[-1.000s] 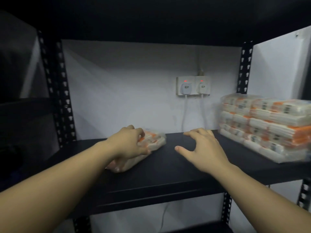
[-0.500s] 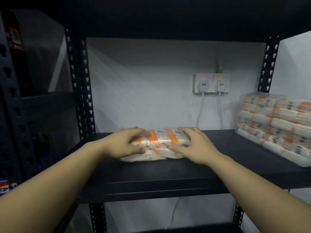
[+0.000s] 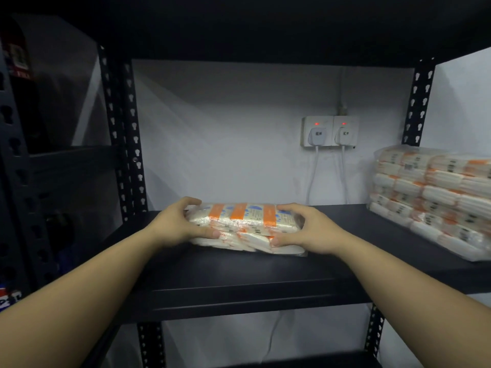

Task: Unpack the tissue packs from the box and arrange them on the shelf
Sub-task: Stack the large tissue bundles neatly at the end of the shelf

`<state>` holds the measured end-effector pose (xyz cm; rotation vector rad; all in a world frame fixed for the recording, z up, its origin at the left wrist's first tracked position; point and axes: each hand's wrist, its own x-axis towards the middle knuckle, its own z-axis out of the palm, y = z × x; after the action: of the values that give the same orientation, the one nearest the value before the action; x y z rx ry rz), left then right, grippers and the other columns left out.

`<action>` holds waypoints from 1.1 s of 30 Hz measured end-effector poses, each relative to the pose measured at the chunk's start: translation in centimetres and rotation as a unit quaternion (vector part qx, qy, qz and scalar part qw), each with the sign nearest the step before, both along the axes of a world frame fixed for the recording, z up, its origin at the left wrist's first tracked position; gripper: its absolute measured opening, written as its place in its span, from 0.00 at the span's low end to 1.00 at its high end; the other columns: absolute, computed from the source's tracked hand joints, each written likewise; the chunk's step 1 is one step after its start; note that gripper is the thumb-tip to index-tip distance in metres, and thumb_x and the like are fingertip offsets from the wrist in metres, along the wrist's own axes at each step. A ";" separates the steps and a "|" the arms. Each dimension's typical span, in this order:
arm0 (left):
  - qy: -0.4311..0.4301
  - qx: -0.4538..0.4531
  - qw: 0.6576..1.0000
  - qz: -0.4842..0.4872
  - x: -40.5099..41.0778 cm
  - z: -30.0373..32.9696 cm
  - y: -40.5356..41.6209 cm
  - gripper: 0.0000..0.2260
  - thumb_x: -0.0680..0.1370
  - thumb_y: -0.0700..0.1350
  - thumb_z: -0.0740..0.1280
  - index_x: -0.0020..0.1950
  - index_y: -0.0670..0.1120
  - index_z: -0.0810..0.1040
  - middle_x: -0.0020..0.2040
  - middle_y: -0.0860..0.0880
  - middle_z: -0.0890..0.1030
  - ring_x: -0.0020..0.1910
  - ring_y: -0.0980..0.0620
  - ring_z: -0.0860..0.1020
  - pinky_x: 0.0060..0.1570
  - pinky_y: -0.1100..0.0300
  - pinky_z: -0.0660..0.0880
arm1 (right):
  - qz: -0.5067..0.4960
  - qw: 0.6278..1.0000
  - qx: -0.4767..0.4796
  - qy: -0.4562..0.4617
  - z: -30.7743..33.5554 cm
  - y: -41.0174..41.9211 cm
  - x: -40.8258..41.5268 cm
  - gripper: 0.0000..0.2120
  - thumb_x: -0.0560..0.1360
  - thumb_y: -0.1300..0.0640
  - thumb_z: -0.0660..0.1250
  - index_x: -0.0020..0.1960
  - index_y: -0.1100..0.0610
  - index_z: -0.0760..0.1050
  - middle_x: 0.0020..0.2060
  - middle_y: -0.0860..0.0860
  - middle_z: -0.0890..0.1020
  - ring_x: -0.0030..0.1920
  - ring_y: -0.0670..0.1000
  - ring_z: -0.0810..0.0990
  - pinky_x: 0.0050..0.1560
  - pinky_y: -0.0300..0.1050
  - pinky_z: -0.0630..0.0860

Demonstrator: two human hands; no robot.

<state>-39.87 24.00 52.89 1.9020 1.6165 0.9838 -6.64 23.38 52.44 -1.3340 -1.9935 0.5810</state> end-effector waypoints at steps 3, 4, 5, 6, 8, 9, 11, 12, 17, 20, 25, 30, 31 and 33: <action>-0.052 0.036 0.998 0.008 1.7 1.0 0.5 0.58 0.53 0.59 0.87 0.77 0.52 0.63 0.62 0.48 0.77 0.53 0.55 0.80 0.49 0.63 0.76 | -0.028 0.999 0.029 0.022 1.1 -1.0 1.5 0.43 0.58 0.41 0.85 0.70 0.41 0.73 0.58 0.39 0.81 0.58 0.43 0.81 0.59 0.43 0.80; -0.071 0.049 0.996 0.011 2.4 1.5 0.9 0.59 0.51 0.61 0.87 0.75 0.50 0.64 0.63 0.48 0.76 0.54 0.54 0.80 0.52 0.61 0.77 | -0.040 0.998 0.046 0.029 1.8 -1.5 2.2 0.43 0.58 0.41 0.85 0.70 0.41 0.73 0.58 0.39 0.81 0.56 0.43 0.82 0.56 0.43 0.82; -0.088 0.066 0.994 0.010 3.7 2.2 1.4 0.58 0.48 0.64 0.86 0.72 0.49 0.66 0.62 0.49 0.76 0.55 0.53 0.80 0.54 0.59 0.77 | -0.059 0.996 0.064 0.033 2.7 -2.1 3.3 0.42 0.59 0.41 0.84 0.70 0.41 0.72 0.57 0.39 0.80 0.55 0.43 0.82 0.54 0.44 0.82; -0.097 0.083 0.992 0.009 4.7 2.9 2.0 0.56 0.47 0.65 0.85 0.68 0.49 0.68 0.61 0.51 0.77 0.56 0.54 0.80 0.53 0.59 0.76 | -0.074 0.993 0.082 0.033 3.7 -2.7 4.1 0.41 0.60 0.41 0.84 0.69 0.41 0.72 0.56 0.38 0.80 0.54 0.43 0.82 0.53 0.45 0.82; -0.115 0.116 0.986 -0.019 7.7 5.0 2.9 0.47 0.51 0.61 0.87 0.64 0.47 0.72 0.57 0.52 0.80 0.53 0.55 0.81 0.47 0.62 0.75 | -0.109 0.986 0.122 0.031 5.6 -3.9 6.2 0.40 0.61 0.42 0.84 0.69 0.43 0.72 0.54 0.37 0.79 0.52 0.41 0.81 0.54 0.43 0.81; -0.128 0.127 0.983 -0.035 9.7 6.2 3.3 0.43 0.55 0.57 0.88 0.64 0.46 0.73 0.56 0.52 0.81 0.52 0.56 0.81 0.46 0.62 0.75 | -0.126 0.981 0.143 0.034 6.7 -4.5 7.6 0.38 0.62 0.43 0.84 0.68 0.44 0.73 0.53 0.36 0.79 0.50 0.39 0.80 0.52 0.38 0.79; -0.158 0.140 0.974 -0.080 13.8 8.6 4.3 0.40 0.59 0.54 0.87 0.65 0.46 0.75 0.56 0.51 0.83 0.53 0.54 0.83 0.49 0.60 0.78 | -0.169 0.967 0.187 0.040 8.8 -5.7 10.9 0.33 0.63 0.44 0.84 0.64 0.45 0.75 0.50 0.36 0.79 0.47 0.35 0.78 0.46 0.28 0.72; -0.171 0.144 0.969 -0.107 16.0 9.8 4.8 0.41 0.58 0.54 0.87 0.66 0.46 0.77 0.57 0.50 0.84 0.54 0.53 0.84 0.53 0.58 0.80 | -0.192 0.959 0.205 0.034 9.9 -6.3 12.8 0.31 0.63 0.43 0.83 0.62 0.44 0.75 0.48 0.36 0.79 0.47 0.35 0.78 0.44 0.28 0.71; -0.217 0.168 0.937 -0.216 27.0 14.3 7.2 0.38 0.61 0.53 0.86 0.69 0.49 0.79 0.59 0.54 0.85 0.54 0.57 0.85 0.56 0.61 0.81 | -0.270 0.931 0.247 0.011 14.6 -9.3 21.2 0.32 0.64 0.39 0.82 0.64 0.42 0.76 0.53 0.38 0.81 0.52 0.39 0.80 0.47 0.35 0.73; -0.234 0.179 0.926 -0.236 33.0 16.0 8.6 0.39 0.62 0.53 0.86 0.69 0.51 0.75 0.60 0.54 0.80 0.56 0.55 0.82 0.52 0.60 0.81 | -0.304 0.919 0.250 -0.003 16.4 -10.6 25.3 0.34 0.66 0.42 0.81 0.69 0.43 0.76 0.58 0.41 0.81 0.53 0.41 0.81 0.50 0.38 0.77; -0.236 0.160 0.924 -0.255 40.0 17.0 12.3 0.36 0.62 0.53 0.86 0.67 0.53 0.75 0.60 0.55 0.78 0.60 0.52 0.80 0.62 0.46 0.80 | -0.319 0.921 0.225 0.000 17.5 -11.1 29.3 0.34 0.67 0.48 0.79 0.72 0.43 0.74 0.57 0.42 0.81 0.52 0.43 0.82 0.53 0.45 0.81; -0.236 0.120 0.925 -0.274 44.1 16.4 14.4 0.35 0.66 0.51 0.84 0.69 0.50 0.75 0.59 0.52 0.79 0.58 0.52 0.81 0.57 0.55 0.81 | -0.372 0.898 0.232 -0.032 17.7 -10.7 31.3 0.30 0.67 0.40 0.78 0.66 0.42 0.76 0.48 0.36 0.76 0.48 0.43 0.80 0.46 0.44 0.77; -0.242 0.112 0.923 -0.277 44.8 16.2 14.8 0.34 0.67 0.48 0.84 0.69 0.49 0.74 0.58 0.51 0.78 0.58 0.52 0.81 0.57 0.56 0.81 | -0.376 0.896 0.233 -0.038 17.7 -10.6 31.5 0.29 0.67 0.39 0.78 0.65 0.42 0.77 0.47 0.35 0.75 0.48 0.42 0.79 0.45 0.43 0.76; -0.249 0.100 0.920 -0.285 45.9 15.7 15.5 0.31 0.69 0.45 0.83 0.68 0.47 0.75 0.59 0.47 0.79 0.58 0.50 0.81 0.61 0.54 0.81 | -0.384 0.891 0.235 -0.050 17.7 -10.5 31.8 0.27 0.67 0.37 0.77 0.63 0.43 0.77 0.45 0.35 0.75 0.48 0.42 0.78 0.44 0.43 0.74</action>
<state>6.07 39.54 68.63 1.8734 0.6388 1.2578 25.20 12.85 70.18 -1.6755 -1.3579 -0.3278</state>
